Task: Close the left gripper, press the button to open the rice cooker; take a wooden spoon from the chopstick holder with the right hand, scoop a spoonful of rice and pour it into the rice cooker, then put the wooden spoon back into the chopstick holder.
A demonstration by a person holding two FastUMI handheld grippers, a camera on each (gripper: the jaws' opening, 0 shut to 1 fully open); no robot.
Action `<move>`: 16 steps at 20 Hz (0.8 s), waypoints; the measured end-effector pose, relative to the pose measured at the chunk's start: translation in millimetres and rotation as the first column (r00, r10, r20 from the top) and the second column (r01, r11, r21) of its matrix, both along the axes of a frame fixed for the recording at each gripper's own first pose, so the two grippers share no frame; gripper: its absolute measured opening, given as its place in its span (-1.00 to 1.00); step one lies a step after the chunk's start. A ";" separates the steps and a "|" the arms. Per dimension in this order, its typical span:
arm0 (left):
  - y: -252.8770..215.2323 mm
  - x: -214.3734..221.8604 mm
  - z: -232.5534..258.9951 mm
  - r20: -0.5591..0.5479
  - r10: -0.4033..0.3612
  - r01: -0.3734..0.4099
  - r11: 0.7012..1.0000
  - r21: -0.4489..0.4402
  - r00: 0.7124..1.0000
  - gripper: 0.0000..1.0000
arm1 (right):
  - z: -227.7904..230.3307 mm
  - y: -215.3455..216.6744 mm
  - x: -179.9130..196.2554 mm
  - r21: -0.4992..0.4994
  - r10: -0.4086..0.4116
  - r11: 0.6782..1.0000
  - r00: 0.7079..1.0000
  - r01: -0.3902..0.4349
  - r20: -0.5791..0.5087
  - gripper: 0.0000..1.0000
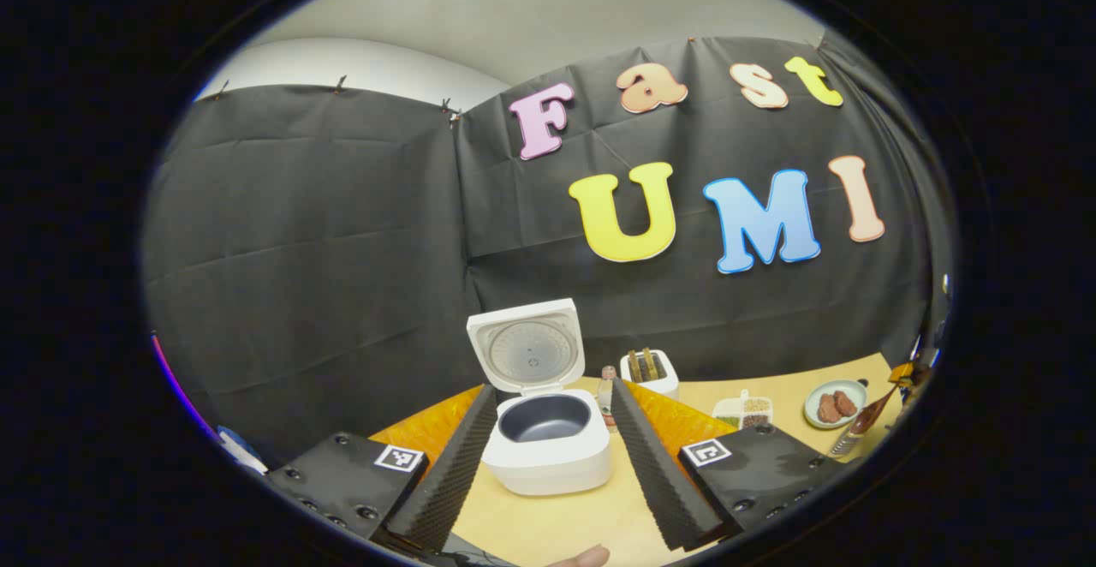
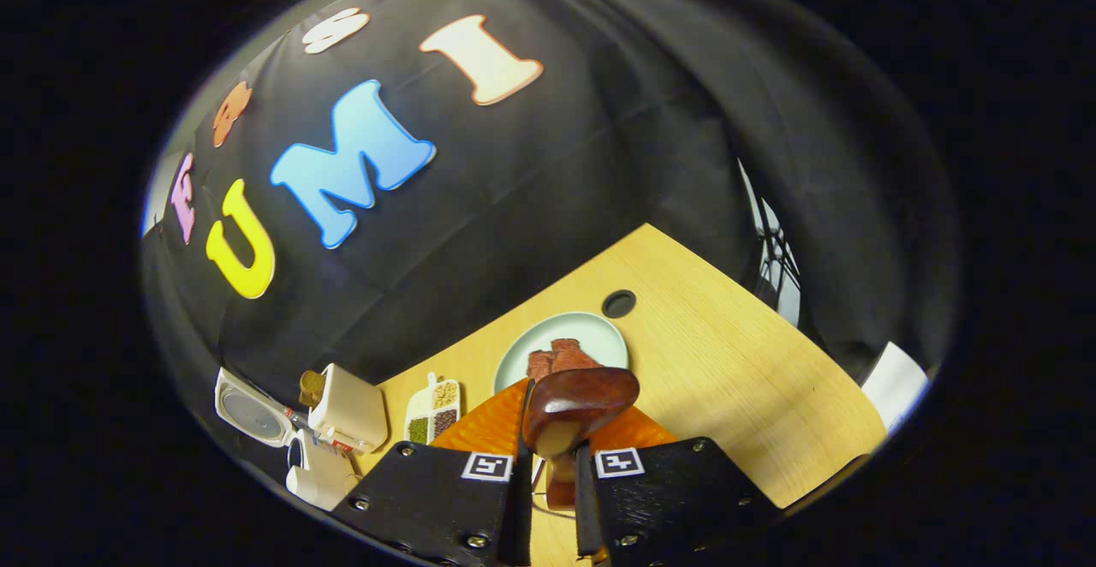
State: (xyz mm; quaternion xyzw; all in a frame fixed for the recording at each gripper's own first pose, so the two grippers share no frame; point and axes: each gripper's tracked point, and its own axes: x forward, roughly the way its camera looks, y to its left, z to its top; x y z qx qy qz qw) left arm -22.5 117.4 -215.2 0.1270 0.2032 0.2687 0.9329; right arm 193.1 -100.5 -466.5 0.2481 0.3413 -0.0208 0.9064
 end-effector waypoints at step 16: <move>91.4 -19.3 0.5 0.072 0.034 -0.027 0.994 -0.101 0.997 0.92 | 21.3 288.0 -40.9 -0.002 0.442 0.897 0.897 -0.442 -0.013 -0.59</move>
